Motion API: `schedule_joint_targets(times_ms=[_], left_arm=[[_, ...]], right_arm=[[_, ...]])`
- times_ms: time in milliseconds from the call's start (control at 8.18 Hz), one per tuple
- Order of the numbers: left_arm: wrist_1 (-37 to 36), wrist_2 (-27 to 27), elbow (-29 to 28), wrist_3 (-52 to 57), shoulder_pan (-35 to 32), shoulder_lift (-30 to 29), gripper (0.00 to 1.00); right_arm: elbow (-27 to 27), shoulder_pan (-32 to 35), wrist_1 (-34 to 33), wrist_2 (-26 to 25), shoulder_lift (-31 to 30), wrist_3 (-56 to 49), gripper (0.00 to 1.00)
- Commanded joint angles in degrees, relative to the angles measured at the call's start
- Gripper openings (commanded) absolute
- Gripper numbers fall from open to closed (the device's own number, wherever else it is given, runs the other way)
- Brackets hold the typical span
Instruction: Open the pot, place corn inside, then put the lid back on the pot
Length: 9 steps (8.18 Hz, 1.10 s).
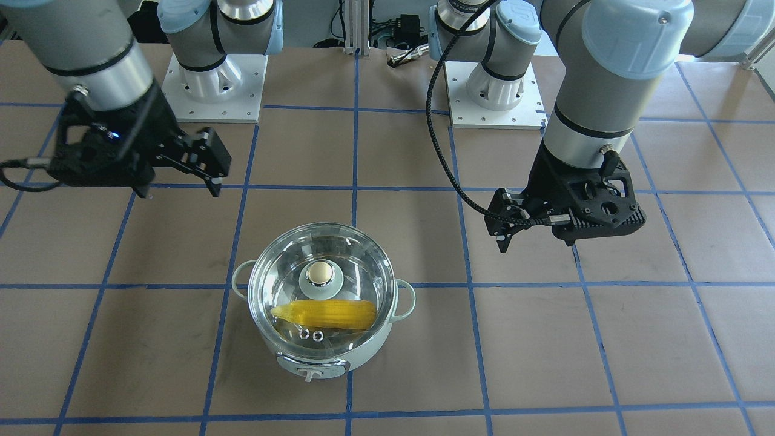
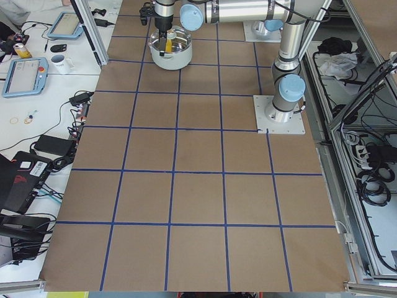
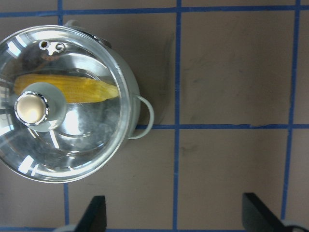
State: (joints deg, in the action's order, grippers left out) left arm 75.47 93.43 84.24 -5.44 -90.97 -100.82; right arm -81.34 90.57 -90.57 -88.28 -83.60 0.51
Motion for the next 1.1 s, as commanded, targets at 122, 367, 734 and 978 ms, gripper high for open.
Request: schedule_joint_targets(times_ms=[122, 367, 734, 978], left_arm=[[4.77, 0.09, -0.39, -0.09, 0.00, 0.97, 1.00], [4.77, 0.18, -0.30, -0.09, -0.09, 1.15, 1.00], [10.80, 0.18, -0.65, -0.09, -0.44, 2.11, 1.00], [11.27, 0.00, -0.56, 0.26, -0.44, 5.01, 1.00]], right_arm=[[-0.31, -4.88, 4.61, -0.50, -4.98, -6.93, 1.00], [-0.93, -2.16, 4.09, -1.45, -5.26, -3.53, 1.00], [-1.02, -2.15, 3.65, -0.76, -4.82, -2.01, 1.00], [-1.11, -2.15, 3.74, -1.37, -4.73, -2.09, 1.00]])
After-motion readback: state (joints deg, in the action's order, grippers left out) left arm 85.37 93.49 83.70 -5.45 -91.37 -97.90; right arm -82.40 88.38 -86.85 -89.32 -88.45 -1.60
